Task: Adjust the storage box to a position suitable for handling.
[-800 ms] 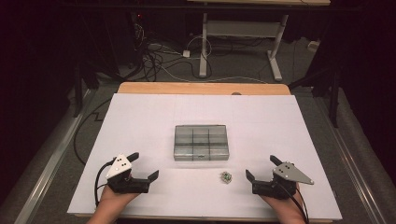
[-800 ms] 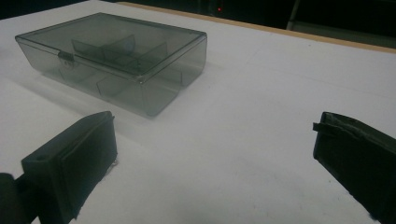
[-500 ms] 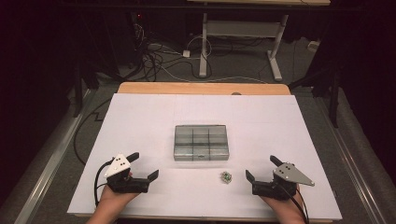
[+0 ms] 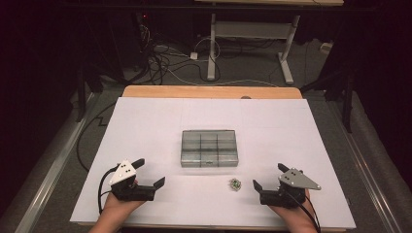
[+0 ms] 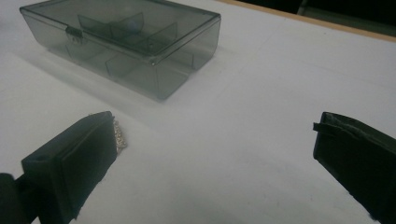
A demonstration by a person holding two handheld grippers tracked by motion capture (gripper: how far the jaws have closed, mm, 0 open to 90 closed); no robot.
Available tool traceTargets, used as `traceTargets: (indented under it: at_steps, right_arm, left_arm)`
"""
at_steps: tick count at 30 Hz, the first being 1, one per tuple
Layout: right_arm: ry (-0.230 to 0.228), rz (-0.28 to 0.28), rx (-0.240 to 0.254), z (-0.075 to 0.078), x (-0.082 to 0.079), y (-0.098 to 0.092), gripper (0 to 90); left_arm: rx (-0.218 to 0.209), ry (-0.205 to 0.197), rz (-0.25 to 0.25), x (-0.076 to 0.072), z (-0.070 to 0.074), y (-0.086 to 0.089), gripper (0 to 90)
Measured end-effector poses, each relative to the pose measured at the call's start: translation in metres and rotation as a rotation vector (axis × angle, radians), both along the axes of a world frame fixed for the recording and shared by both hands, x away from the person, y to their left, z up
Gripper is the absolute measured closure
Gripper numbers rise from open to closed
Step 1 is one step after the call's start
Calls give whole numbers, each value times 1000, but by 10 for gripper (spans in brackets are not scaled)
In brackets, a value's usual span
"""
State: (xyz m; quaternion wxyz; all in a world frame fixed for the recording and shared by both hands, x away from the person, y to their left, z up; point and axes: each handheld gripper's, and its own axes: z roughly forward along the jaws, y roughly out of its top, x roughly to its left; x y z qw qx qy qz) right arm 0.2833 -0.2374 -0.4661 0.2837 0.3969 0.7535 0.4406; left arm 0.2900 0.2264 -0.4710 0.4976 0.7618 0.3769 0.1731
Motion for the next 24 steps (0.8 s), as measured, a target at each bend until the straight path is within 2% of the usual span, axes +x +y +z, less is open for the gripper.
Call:
traceTargets:
  at_steps: [8,13,24]
  right_arm:
    - [73,1,-20,-3,3,0,5]
    - [120,24,-38,-5,5,2,5]
    - [167,61,-73,-8,5,6,6]
  left_arm:
    - [0,3,-1,0,0,0,0]
    - [4,3,-5,1,-1,0,0]
    - [10,6,-10,0,-1,0,0]
